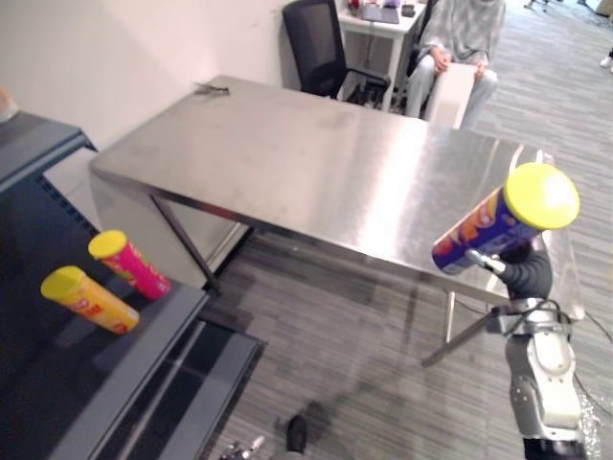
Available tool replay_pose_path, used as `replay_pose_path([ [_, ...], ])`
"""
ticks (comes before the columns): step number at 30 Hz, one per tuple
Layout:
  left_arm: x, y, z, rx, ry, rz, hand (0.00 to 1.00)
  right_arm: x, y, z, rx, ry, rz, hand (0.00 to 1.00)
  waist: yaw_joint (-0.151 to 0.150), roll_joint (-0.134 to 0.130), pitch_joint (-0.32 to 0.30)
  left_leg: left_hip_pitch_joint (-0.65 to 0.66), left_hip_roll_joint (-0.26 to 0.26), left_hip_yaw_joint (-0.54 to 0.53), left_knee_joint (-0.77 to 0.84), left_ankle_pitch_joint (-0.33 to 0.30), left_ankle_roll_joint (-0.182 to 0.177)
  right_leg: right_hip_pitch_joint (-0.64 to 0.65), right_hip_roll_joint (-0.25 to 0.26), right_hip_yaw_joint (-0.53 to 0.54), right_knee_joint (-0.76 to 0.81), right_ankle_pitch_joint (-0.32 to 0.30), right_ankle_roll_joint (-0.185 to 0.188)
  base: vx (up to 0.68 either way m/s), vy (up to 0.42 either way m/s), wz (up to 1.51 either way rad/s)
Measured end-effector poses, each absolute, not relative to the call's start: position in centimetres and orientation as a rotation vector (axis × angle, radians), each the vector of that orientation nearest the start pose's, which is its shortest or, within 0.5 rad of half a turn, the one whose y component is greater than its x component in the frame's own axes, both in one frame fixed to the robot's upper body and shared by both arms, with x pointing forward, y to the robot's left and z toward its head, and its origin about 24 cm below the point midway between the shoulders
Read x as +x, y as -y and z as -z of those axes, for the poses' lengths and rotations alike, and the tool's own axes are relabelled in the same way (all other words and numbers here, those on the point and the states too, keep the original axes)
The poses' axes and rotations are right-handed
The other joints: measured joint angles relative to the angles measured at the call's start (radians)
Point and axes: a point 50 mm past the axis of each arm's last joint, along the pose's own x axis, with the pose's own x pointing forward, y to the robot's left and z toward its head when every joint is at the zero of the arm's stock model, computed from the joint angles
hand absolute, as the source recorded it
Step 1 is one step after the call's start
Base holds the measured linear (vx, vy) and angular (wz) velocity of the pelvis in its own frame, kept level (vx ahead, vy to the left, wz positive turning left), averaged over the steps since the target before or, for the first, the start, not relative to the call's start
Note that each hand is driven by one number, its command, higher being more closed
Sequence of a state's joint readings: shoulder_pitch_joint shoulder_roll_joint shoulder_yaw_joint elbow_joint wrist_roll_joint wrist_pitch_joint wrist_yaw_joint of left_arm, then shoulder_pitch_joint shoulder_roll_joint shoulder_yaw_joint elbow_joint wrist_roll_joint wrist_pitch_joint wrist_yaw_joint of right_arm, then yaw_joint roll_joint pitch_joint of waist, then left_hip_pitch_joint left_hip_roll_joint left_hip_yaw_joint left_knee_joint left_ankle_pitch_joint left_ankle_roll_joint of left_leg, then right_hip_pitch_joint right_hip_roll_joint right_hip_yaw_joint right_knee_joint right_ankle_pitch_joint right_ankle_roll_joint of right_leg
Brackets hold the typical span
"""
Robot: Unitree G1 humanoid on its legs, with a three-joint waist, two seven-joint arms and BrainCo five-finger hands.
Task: Put the gum and the chips on the shelf.
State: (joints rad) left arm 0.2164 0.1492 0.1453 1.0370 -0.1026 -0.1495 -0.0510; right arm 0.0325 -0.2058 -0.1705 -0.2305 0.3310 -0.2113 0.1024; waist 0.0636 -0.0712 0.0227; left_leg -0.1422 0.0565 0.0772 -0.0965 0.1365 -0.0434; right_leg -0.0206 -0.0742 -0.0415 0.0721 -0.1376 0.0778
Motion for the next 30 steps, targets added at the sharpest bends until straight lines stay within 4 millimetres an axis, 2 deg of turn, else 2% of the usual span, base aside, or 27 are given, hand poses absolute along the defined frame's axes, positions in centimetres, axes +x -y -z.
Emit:
replay_pose_path([
  [7, 4.9, -22.6, 15.9, -0.048, -1.075, -0.271, 0.00, 22.4, 22.1, -11.6, 0.062, 0.440, 0.043, 1.00, -0.007, 0.019, -0.017, 0.021, -0.001, -0.001, 0.000, -0.009, -0.010, 0.007, -0.002, -0.003, 0.031, -0.018, -0.003, 0.00, -0.003, 0.01],
  [11, 5.0, -22.7, 15.9, -0.047, -1.074, -0.268, 0.00, 22.2, 22.0, -11.4, 0.077, 0.438, 0.059, 1.00, -0.012, 0.017, -0.014, 0.040, -0.022, -0.027, 0.012, -0.012, -0.010, -0.022, -0.026, -0.021, 0.178, -0.103, -0.004, -0.02, -0.018, 0.22],
  [14, 5.3, -22.7, 15.8, -0.044, -1.063, -0.258, 0.00, 22.3, 21.7, -11.3, 0.097, 0.437, 0.070, 1.00, -0.020, 0.014, 0.019, -0.014, -0.038, -0.081, 0.145, -0.044, -0.007, -0.028, -0.038, -0.072, 0.277, -0.158, -0.016, -0.09, -0.073, 0.63],
  [17, 6.3, -22.4, 15.5, -0.037, -1.026, -0.221, 0.00, 22.5, 21.7, -11.7, 0.099, 0.457, 0.070, 1.00, -0.016, 0.034, 0.068, -0.087, -0.026, -0.153, 0.239, -0.054, -0.021, -0.054, -0.023, -0.136, 0.337, -0.177, -0.043, -0.19, -0.097, 0.60],
  [19, 6.7, -22.0, 15.4, -0.043, -1.003, -0.201, 0.00, 22.7, 21.7, -12.1, 0.097, 0.475, 0.074, 1.00, 0.004, 0.058, 0.095, -0.136, -0.014, -0.196, 0.235, -0.037, -0.051, -0.113, -0.004, -0.177, 0.414, -0.194, -0.065, -0.27, -0.162, 0.52],
  [20, 6.9, -21.8, 15.3, -0.051, -0.995, -0.196, 0.00, 22.8, 21.8, -12.2, 0.091, 0.477, 0.075, 1.00, 0.007, 0.063, 0.108, -0.136, -0.006, -0.185, 0.206, -0.053, -0.045, -0.119, -0.012, -0.200, 0.416, -0.190, -0.076, -0.27, -0.094, 0.70],
  [21, 7.1, -21.8, 15.3, -0.057, -0.989, -0.197, 0.00, 22.8, 22.1, -12.4, 0.084, 0.484, 0.084, 1.00, 0.010, 0.051, 0.132, -0.157, 0.004, -0.116, 0.222, -0.091, -0.003, -0.117, -0.033, -0.258, 0.393, -0.177, -0.101, -0.33, -0.088, 1.24],
  [22, 7.5, -22.1, 15.2, -0.054, -0.980, -0.197, 0.00, 22.7, 22.8, -12.7, 0.077, 0.502, 0.118, 1.00, -0.006, 0.053, 0.143, -0.203, 0.011, -0.033, 0.349, -0.115, 0.045, -0.116, -0.070, -0.317, 0.391, -0.177, -0.120, -0.32, -0.088, 1.39],
  [23, 7.4, -22.1, 15.2, -0.053, -0.980, -0.199, 0.00, 22.7, 23.1, -13.0, 0.076, 0.512, 0.136, 1.00, -0.008, 0.053, 0.147, -0.213, 0.015, 0.007, 0.417, -0.129, 0.064, -0.113, -0.089, -0.346, 0.390, -0.174, -0.125, -0.21, -0.080, 1.36],
  [24, 7.2, -22.1, 15.2, -0.054, -0.986, -0.199, 0.00, 22.6, 23.6, -13.2, 0.070, 0.522, 0.163, 1.00, -0.014, 0.042, 0.152, -0.218, 0.032, 0.066, 0.507, -0.149, 0.074, -0.111, -0.107, -0.385, 0.383, -0.169, -0.129, -0.17, -0.035, 1.49],
  [25, 6.8, -22.2, 15.3, -0.058, -0.995, -0.203, 0.00, 22.5, 24.2, -13.5, 0.063, 0.536, 0.199, 1.00, -0.029, 0.049, 0.149, -0.188, 0.080, 0.133, 0.616, -0.195, 0.073, -0.098, -0.137, -0.456, 0.379, -0.164, -0.127, -0.14, -0.017, 1.50],
  [26, 6.6, -22.2, 15.3, -0.061, -0.999, -0.205, 0.00, 22.4, 24.6, -13.6, 0.060, 0.541, 0.215, 1.00, -0.033, 0.055, 0.146, -0.168, 0.105, 0.146, 0.644, -0.215, 0.070, -0.095, -0.143, -0.481, 0.375, -0.162, -0.126, -0.14, 0.027, 1.57],
  [28, 6.2, -22.2, 15.4, -0.065, -1.008, -0.209, 0.00, 22.1, 25.4, -13.9, 0.047, 0.554, 0.256, 1.00, -0.035, 0.071, 0.136, -0.064, 0.187, 0.164, 0.666, -0.266, 0.046, -0.099, -0.176, -0.568, 0.374, -0.154, -0.119, -0.09, 0.084, 1.23],
  [30, 6.2, -22.0, 15.4, -0.074, -1.007, -0.212, 0.00, 22.0, 25.8, -14.0, 0.041, 0.557, 0.278, 1.00, -0.041, 0.081, 0.128, 0.010, 0.223, 0.171, 0.621, -0.268, 0.045, -0.104, -0.208, -0.626, 0.376, -0.149, -0.110, -0.08, 0.123, 1.15],
])
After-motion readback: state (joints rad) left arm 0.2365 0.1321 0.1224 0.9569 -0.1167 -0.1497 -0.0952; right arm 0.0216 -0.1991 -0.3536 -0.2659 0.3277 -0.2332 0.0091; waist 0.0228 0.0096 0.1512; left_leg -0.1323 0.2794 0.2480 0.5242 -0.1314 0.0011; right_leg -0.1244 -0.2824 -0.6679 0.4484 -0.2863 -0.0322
